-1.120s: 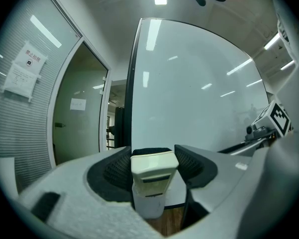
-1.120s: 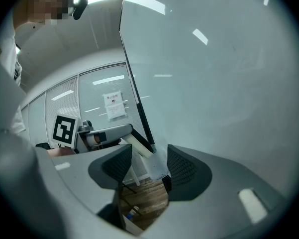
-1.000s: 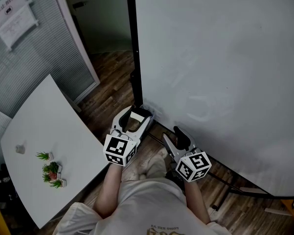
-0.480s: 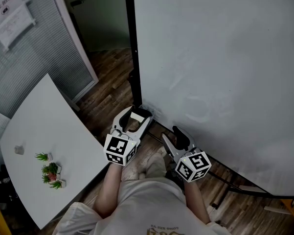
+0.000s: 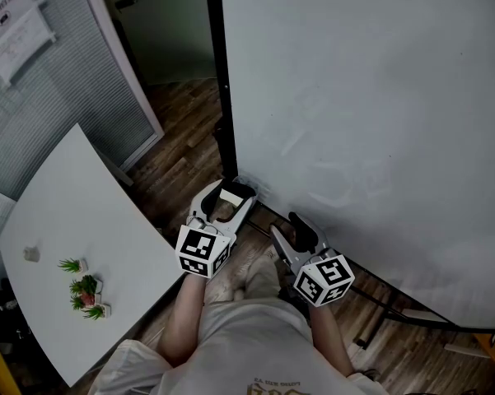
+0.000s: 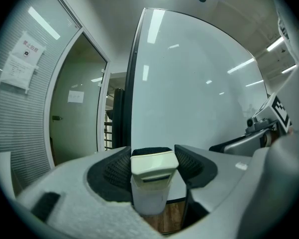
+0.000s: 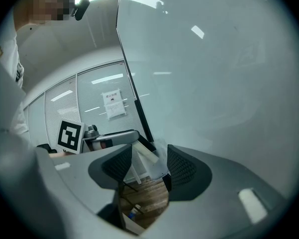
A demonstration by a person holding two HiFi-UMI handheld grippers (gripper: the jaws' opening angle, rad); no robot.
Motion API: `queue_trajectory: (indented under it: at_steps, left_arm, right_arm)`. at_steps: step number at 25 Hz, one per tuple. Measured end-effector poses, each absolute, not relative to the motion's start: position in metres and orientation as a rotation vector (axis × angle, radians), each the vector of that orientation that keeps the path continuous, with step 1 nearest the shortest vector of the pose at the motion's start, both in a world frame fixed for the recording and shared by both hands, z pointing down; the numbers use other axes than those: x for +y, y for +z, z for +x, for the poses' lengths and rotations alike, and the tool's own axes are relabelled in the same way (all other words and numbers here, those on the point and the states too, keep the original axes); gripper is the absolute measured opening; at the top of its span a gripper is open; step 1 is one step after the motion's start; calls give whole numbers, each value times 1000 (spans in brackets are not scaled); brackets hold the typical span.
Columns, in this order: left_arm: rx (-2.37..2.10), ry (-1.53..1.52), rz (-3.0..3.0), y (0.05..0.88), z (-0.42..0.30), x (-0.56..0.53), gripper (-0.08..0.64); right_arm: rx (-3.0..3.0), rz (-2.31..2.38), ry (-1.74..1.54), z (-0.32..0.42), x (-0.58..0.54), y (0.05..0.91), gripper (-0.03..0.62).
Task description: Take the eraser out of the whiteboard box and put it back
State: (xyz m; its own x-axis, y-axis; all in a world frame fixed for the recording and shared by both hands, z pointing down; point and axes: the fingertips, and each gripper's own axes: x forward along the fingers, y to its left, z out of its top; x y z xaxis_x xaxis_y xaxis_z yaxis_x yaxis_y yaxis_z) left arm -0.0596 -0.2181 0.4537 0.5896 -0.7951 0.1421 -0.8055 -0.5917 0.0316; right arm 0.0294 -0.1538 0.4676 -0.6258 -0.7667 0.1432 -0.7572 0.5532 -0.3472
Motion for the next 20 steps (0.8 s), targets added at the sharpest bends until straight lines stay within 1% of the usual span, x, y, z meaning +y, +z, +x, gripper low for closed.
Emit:
queue_trajectory:
  at_steps: [20]
  left_arm:
    - [-1354, 254, 2707, 477, -52, -231, 270]
  right_arm:
    - [2750, -1343, -625, 33, -162, 475, 224]
